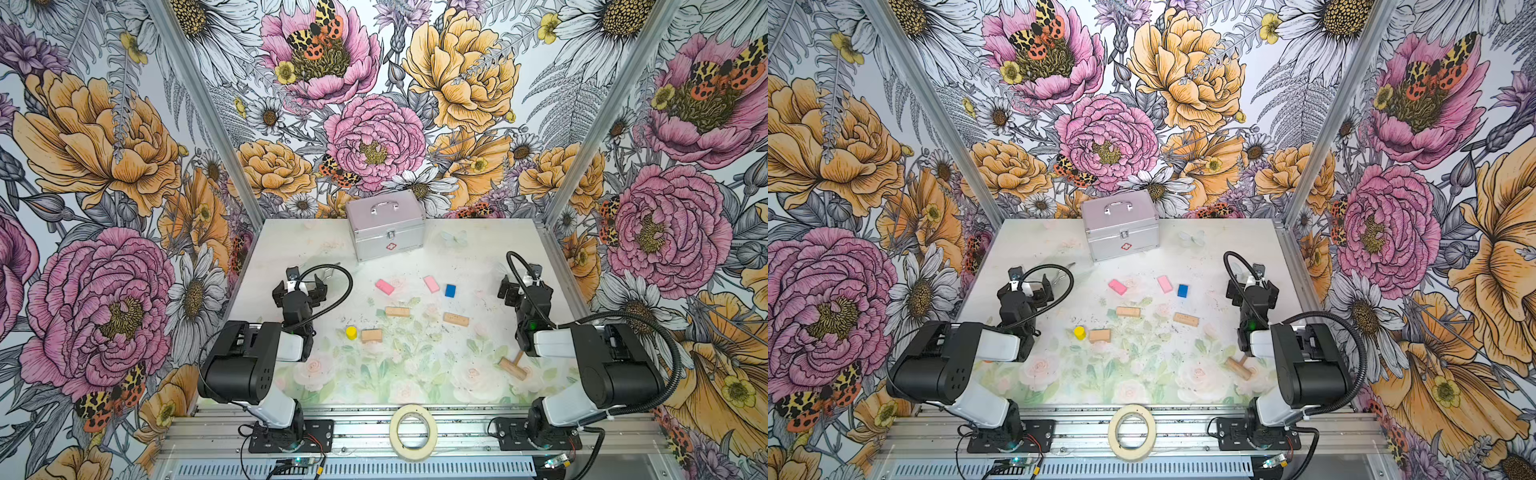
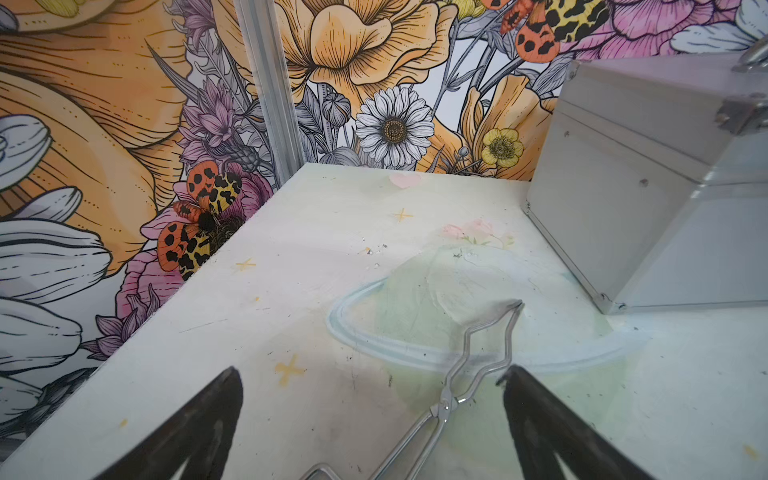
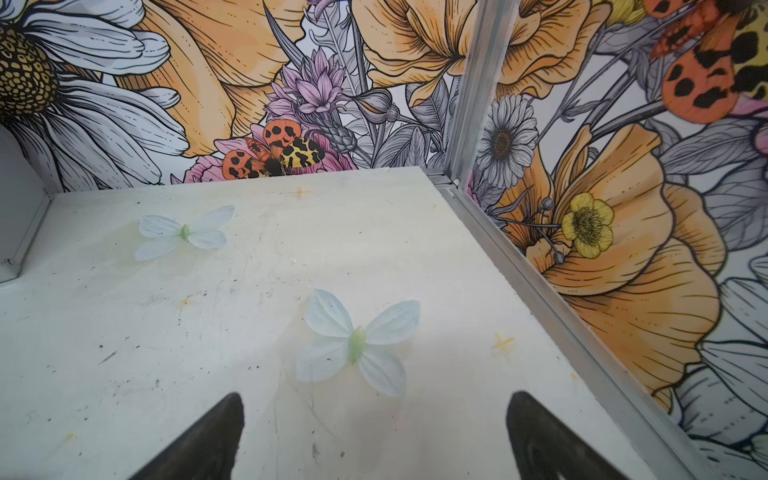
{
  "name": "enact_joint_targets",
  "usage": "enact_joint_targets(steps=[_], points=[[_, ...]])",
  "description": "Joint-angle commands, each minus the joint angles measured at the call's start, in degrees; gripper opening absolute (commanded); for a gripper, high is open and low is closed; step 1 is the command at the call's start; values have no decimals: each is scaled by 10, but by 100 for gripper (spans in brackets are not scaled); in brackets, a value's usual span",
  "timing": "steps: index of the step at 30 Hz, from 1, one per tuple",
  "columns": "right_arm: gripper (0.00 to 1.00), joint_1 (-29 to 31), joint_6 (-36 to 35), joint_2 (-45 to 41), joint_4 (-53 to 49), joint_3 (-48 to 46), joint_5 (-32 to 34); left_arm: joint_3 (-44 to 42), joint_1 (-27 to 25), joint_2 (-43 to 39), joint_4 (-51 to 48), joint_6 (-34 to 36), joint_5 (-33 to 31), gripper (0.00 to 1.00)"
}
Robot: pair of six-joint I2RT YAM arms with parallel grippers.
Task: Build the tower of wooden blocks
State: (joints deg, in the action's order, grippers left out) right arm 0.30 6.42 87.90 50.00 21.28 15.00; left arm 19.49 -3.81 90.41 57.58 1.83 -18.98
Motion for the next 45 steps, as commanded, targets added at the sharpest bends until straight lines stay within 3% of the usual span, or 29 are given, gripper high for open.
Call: enact_joint_targets(steps=[1, 21, 27, 40, 45], points=[[100, -1, 4, 0, 19, -1, 9, 8, 7, -11, 0, -11, 13, 99], [100, 0, 3, 1, 18, 1, 9, 8, 8, -10, -1, -11, 13, 99], [93, 0, 3, 1, 17, 1, 10, 8, 8, -10, -1, -10, 14, 99], [90, 0, 3, 1, 18, 1, 10, 11, 11, -11, -7, -12, 20, 99], [86, 1, 3, -1, 19, -1, 10, 22, 15, -32, -44, -8, 48, 91]])
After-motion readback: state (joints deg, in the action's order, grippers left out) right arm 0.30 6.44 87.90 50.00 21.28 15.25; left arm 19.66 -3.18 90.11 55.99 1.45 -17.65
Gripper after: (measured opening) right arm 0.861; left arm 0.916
